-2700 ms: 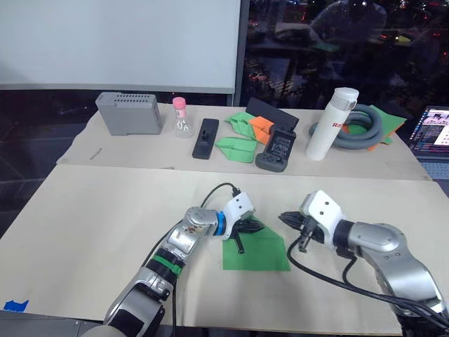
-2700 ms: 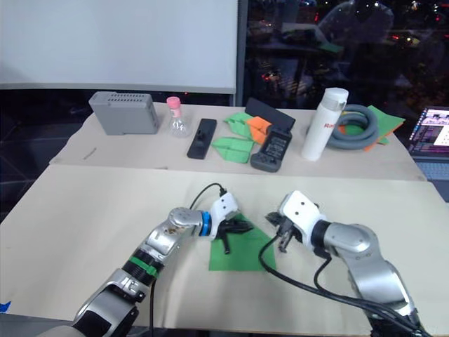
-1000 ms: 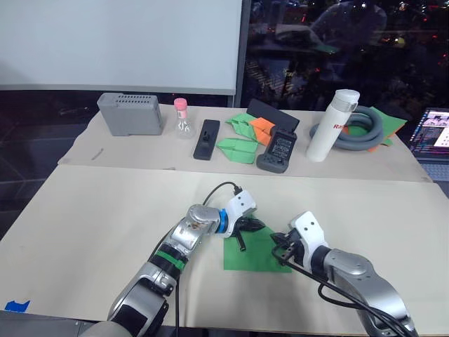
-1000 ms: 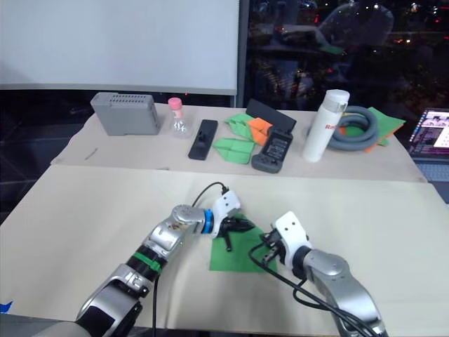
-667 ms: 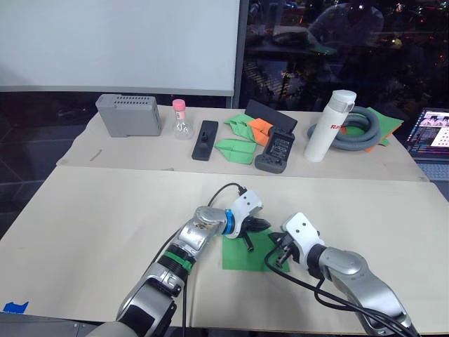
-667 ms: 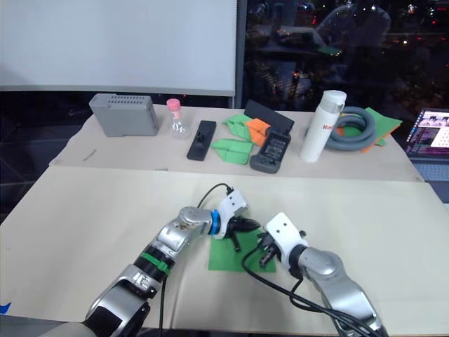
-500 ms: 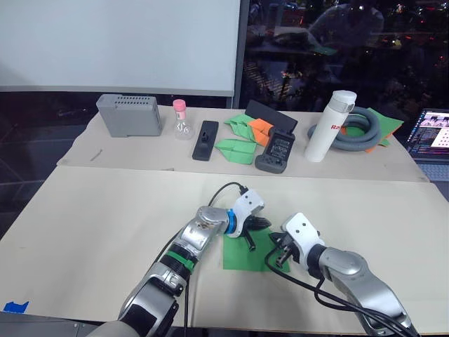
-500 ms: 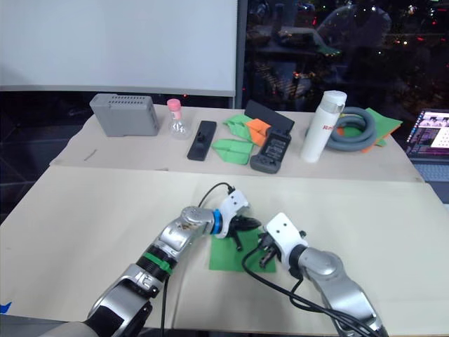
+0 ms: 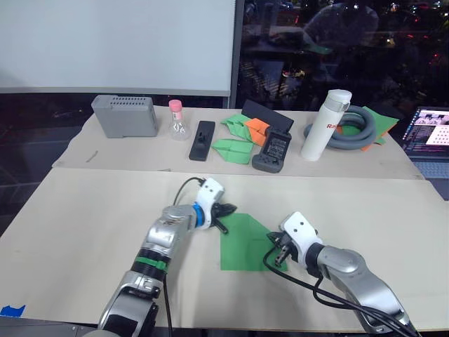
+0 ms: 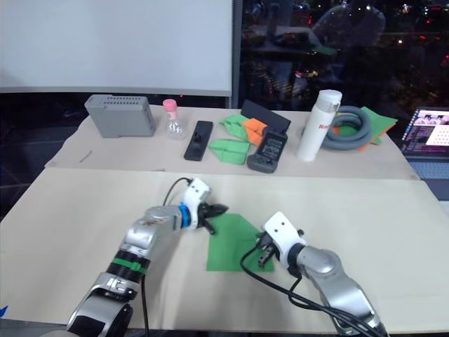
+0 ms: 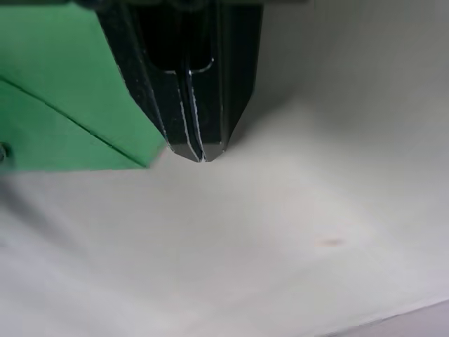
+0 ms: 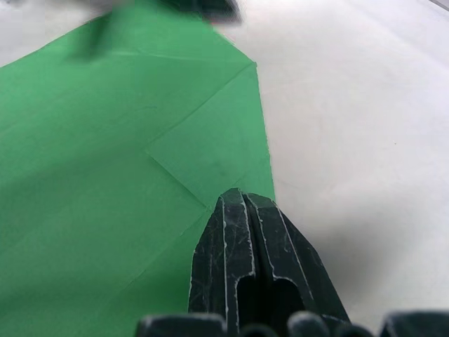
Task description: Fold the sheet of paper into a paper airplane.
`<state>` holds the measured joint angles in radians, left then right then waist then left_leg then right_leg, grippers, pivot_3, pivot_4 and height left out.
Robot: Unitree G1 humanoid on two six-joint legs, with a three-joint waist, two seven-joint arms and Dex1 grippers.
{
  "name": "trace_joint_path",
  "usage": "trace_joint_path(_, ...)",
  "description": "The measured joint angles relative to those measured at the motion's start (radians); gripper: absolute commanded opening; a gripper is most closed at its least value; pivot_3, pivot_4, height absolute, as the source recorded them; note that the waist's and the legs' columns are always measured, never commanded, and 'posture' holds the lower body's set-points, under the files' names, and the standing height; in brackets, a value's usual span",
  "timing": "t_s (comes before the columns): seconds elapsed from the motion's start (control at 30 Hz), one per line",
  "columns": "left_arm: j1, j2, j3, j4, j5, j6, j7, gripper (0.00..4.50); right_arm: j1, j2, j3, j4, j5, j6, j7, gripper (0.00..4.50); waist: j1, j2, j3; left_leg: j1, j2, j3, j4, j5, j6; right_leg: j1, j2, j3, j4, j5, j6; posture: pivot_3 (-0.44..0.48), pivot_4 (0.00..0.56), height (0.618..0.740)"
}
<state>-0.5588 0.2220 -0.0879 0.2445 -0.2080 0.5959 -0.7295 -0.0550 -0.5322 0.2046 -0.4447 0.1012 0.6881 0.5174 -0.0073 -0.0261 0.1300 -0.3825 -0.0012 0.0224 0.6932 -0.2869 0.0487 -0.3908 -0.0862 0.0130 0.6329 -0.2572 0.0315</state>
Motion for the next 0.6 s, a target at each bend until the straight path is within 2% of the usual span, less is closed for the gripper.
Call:
trace_joint_path(0.1,0.009,0.056,0.099,-0.113,-0.075,0.091,0.013,0.00,-0.020,0.007,0.005,0.017,0.000,0.000,0.006,0.03,-0.006,0.000,0.000,0.001,0.000,0.000,-0.001,0.000,0.000,0.000,-0.001,0.000,0.000,0.000,0.000,0.000,0.150,0.740)
trace_joint_path(0.17,0.033,0.099,0.127,-0.195,-0.109,0.143,0.015,0.00,-0.046,0.020,0.014,0.042,0.000,0.000,0.008,0.03,-0.009,0.000,0.000,0.003,0.000,0.000,-0.002,0.000,-0.001,0.001,-0.002,0.000,0.000,0.000,0.000,0.000,0.150,0.740)
trace_joint_path(0.33,0.163,0.154,0.132,-0.375,-0.175,0.262,0.019,0.00,-0.112,0.047,0.033,0.107,-0.006,-0.004,0.024,0.03,-0.010,-0.001,0.000,0.006,-0.001,0.001,-0.006,0.000,-0.002,0.002,-0.006,0.001,-0.001,0.001,-0.001,0.000,0.150,0.740)
trace_joint_path(0.5,0.239,0.147,0.120,-0.475,-0.210,0.329,0.063,0.00,-0.129,0.052,0.049,0.124,-0.016,-0.010,0.034,0.03,-0.010,-0.001,0.000,0.008,-0.001,0.001,-0.012,0.001,-0.004,0.001,-0.007,0.001,-0.003,0.001,-0.002,0.000,0.150,0.740)
trace_joint_path(0.6,0.253,0.102,0.113,-0.496,-0.237,0.361,0.103,0.80,-0.130,0.052,0.054,0.129,-0.022,-0.020,0.040,0.00,-0.010,-0.001,0.000,0.009,0.000,0.001,-0.014,0.002,-0.005,0.002,-0.007,0.001,-0.003,0.001,-0.002,0.000,0.150,0.740)
